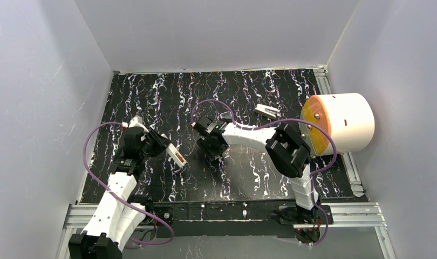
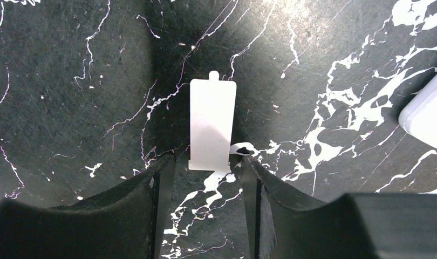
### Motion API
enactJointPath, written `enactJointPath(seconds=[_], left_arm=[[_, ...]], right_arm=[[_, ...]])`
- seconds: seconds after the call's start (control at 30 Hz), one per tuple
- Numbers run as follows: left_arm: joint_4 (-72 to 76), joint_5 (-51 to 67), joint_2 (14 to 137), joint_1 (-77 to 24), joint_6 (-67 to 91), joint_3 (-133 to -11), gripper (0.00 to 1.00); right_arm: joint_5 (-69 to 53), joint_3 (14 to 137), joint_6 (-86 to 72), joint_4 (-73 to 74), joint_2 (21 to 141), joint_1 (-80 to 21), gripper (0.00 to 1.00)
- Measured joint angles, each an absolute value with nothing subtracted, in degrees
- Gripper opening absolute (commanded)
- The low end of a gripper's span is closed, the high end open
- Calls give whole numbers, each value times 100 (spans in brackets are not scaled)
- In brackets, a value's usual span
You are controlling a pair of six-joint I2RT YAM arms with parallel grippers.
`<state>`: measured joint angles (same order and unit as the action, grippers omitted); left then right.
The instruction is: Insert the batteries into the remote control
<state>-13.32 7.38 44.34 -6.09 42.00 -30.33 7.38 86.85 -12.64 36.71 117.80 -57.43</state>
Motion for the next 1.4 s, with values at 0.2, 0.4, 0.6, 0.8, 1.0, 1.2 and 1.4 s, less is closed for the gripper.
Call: enactJointPath(seconds=[0.2, 0.4, 0.6, 0.8, 1.0, 1.2, 1.4], left_arm=[[-1332, 751, 4447, -609, 4198, -3033, 0], [-1334, 749, 4431, -609, 4150, -3033, 0], [-1332, 751, 4403, -609, 4132, -3033, 0], [-1194, 919, 4508, -609, 4106, -3020, 0], [-746, 1439, 5022, -609, 4117, -2928, 0], [49, 2102, 5730, -670, 4209, -2888, 0], [1127, 2502, 6226, -1181, 4278, -2823, 0]], right_arm=[[698, 8954, -1267, 3957, 11950, -5736, 48], [692, 9303, -1267, 4300, 12182, -5736, 40], [709, 9362, -1295, 4362, 12221, -5736, 34], [790, 9190, -1415, 4202, 12095, -5736, 34], [1011, 8635, -1549, 3835, 11712, -5714, 33], [1072, 8055, -1662, 3691, 10916, -5618, 34], [685, 7688, -1767, 3277, 9841, -5568, 34]])
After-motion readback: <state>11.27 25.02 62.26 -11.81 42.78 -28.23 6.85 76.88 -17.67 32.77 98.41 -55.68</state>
